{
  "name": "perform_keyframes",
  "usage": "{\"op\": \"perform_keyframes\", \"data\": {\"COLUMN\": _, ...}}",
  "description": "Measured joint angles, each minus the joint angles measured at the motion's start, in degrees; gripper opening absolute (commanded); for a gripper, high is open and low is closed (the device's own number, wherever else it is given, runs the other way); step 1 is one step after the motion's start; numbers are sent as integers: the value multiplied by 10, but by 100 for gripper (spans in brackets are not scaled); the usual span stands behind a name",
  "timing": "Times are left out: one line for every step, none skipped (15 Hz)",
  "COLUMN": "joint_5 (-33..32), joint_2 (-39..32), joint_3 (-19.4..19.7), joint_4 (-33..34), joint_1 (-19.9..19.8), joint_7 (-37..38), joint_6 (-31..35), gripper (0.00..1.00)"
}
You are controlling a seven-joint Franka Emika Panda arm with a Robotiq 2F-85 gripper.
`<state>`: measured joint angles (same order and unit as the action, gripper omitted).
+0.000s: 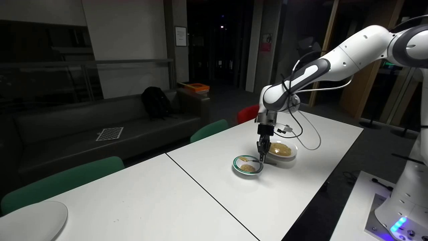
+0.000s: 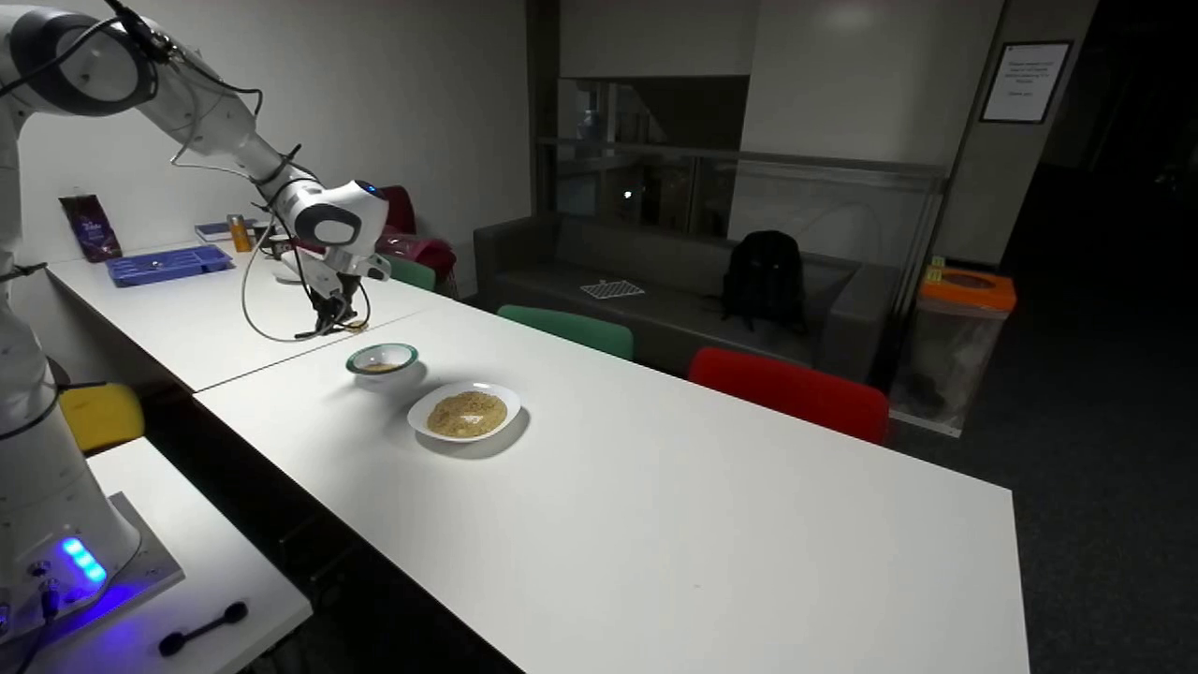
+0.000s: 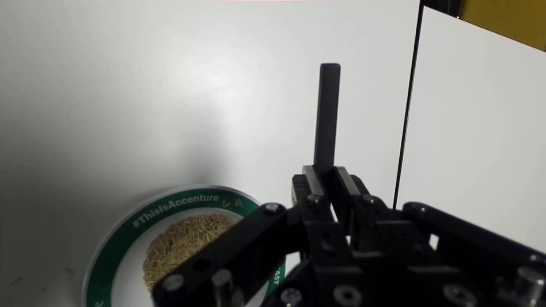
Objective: Use the spoon to put sugar in the green and white bowl
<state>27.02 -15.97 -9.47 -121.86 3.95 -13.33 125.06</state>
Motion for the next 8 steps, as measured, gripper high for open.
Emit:
{"op": "perform_keyframes", "data": {"joint_5": 6, "joint_2": 3, "joint_3": 0, "joint_4": 0, "joint_1": -3, "joint_7": -7, "joint_6": -5, "gripper": 3}}
{"op": "perform_keyframes", "data": {"joint_5": 12, "joint_2": 6, "joint_3": 0, "joint_4": 0, "joint_1": -5, "joint_7": -13, "joint_6": -10, "gripper": 3}}
{"op": "perform_keyframes", "data": {"joint_5": 17, "joint_2": 8, "joint_3": 0, "joint_4": 0, "joint_1": -7, "joint_7": -19, "joint_6": -14, "gripper": 3}}
{"op": "perform_keyframes", "data": {"joint_5": 22, "joint_2": 11, "joint_3": 0, "joint_4": 0, "joint_1": -10, "joint_7": -25, "joint_6": -17, "gripper": 3}}
{"op": "perform_keyframes", "data": {"joint_5": 27, "joint_2": 14, "joint_3": 1, "joint_4": 0, "joint_1": -12, "joint_7": -32, "joint_6": -19, "gripper": 3}}
{"op": "perform_keyframes", "data": {"joint_5": 32, "joint_2": 17, "joint_3": 2, "joint_4": -1, "joint_1": -13, "joint_7": -37, "joint_6": -21, "gripper": 3}}
{"op": "perform_keyframes", "data": {"joint_5": 37, "joint_2": 19, "joint_3": 2, "joint_4": -1, "joint_1": -14, "joint_7": -43, "joint_6": -24, "gripper": 3}}
{"op": "perform_keyframes", "data": {"joint_5": 41, "joint_2": 21, "joint_3": 2, "joint_4": -1, "joint_1": -15, "joint_7": -48, "joint_6": -27, "gripper": 3}}
